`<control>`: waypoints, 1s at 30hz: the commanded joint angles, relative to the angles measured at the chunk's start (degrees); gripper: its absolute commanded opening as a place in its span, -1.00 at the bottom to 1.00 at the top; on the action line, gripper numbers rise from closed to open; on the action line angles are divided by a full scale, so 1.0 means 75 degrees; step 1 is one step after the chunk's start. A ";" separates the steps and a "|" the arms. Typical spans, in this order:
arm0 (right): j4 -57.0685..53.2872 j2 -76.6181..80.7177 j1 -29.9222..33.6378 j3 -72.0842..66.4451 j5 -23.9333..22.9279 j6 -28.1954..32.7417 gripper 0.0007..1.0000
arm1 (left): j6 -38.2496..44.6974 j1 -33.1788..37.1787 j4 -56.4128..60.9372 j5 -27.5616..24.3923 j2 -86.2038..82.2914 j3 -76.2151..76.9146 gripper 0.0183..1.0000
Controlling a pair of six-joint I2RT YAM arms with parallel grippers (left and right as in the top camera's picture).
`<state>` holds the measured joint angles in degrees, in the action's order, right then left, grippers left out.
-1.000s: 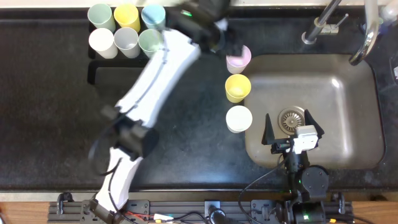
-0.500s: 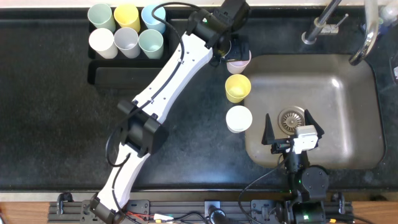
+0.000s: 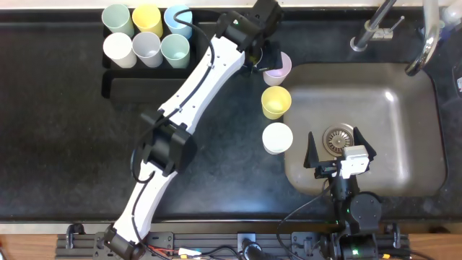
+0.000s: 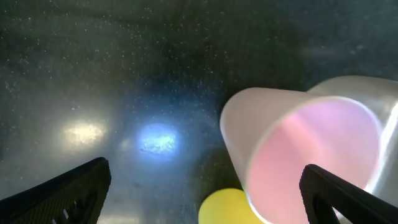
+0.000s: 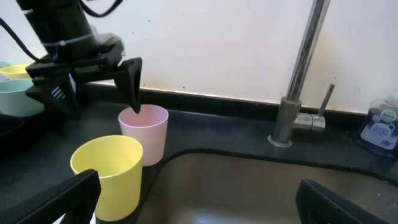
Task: Store Cups
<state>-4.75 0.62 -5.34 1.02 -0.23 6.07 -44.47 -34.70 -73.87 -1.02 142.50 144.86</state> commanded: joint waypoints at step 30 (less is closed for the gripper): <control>0.0041 -0.0055 0.0017 -0.0099 0.0029 0.0023 0.99 | -0.1052 0.2914 -0.2002 0.2008 -0.5179 -0.1757 -0.96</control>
<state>-4.75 0.64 -5.34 1.02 -0.23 6.04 -46.48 -19.27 -87.35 7.92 115.85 140.77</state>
